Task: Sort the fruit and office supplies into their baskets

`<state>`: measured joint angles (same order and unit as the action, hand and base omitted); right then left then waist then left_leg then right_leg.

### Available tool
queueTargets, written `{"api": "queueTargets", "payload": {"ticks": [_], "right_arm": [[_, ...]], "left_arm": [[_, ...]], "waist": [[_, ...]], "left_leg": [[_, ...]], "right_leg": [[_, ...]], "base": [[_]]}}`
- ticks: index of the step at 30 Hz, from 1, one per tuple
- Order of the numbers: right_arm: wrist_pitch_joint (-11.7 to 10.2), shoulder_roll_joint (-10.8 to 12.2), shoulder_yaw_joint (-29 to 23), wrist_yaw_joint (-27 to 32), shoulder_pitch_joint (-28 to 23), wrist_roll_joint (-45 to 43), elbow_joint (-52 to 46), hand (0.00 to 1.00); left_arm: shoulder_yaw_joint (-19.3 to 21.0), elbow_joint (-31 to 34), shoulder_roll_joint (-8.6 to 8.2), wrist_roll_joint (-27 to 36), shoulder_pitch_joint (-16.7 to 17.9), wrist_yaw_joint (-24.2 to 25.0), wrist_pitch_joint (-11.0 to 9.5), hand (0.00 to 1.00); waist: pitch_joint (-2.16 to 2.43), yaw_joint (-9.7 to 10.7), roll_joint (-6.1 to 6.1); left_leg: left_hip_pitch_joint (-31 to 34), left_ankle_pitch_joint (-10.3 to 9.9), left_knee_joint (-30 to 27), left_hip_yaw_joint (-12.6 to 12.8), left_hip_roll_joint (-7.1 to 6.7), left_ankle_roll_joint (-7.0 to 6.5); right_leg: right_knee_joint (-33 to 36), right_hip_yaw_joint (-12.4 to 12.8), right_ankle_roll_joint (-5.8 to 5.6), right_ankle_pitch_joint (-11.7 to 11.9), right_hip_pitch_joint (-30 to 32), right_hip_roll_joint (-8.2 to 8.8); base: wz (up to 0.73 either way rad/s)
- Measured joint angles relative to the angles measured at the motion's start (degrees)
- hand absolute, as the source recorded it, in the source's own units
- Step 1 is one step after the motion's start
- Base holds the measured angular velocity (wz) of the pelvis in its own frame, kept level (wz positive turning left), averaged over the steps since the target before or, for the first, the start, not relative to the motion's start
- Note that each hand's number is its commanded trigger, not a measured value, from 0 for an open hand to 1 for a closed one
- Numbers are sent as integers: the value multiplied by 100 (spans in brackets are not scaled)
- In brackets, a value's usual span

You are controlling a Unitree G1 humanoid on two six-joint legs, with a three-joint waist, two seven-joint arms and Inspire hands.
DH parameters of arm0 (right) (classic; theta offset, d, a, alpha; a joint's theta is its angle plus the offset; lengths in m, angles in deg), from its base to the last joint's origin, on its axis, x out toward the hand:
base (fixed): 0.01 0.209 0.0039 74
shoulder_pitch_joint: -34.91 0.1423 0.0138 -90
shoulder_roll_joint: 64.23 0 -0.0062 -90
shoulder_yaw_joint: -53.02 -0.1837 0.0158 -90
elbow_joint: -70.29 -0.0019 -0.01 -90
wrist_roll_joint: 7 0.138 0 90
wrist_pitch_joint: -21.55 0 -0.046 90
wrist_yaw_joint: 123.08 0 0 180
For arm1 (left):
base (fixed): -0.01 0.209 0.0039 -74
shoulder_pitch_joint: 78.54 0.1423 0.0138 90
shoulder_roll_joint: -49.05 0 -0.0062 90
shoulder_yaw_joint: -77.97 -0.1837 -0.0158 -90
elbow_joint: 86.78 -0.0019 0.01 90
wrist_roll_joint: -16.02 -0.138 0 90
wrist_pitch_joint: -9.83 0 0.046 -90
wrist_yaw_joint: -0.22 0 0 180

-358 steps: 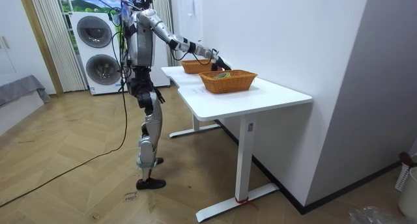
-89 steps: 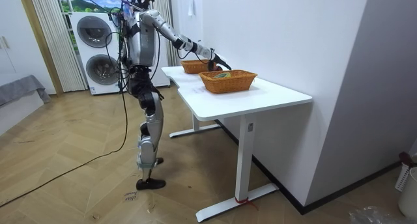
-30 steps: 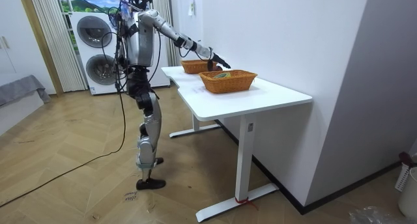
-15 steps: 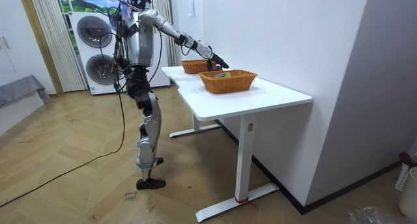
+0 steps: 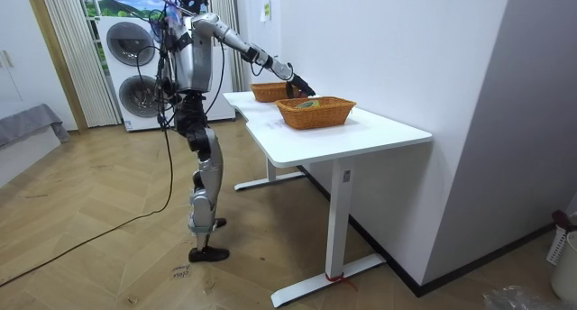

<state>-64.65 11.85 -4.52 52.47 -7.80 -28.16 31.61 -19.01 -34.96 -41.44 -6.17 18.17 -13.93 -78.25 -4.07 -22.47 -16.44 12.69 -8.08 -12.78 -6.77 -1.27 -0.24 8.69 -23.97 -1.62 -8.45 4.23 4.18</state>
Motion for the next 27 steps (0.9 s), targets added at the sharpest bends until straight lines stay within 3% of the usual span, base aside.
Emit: {"api": "queueTargets", "payload": {"ticks": [7, 27], "right_arm": [[-14, -44, -1, -68, 1, -33, 2, 0], [-9, -146, -50, -169, 2, -18, 12, 0]], "left_arm": [[4, 1, 78, 0, -78, 70, -71, 0], [-10, 7, 82, -1, -115, 7, -74, 0]], "waist": [[0, -1, 1], [2, -19, 24]], "left_leg": [[17, 2, -7, -41, 0, 2], [163, 9, -98, -112, -9, 14]], "right_leg": [[-1, -45, 1, 0, 4, -5], [0, -176, 22, 14, 77, -9]], "base": [[2], [1]]}}
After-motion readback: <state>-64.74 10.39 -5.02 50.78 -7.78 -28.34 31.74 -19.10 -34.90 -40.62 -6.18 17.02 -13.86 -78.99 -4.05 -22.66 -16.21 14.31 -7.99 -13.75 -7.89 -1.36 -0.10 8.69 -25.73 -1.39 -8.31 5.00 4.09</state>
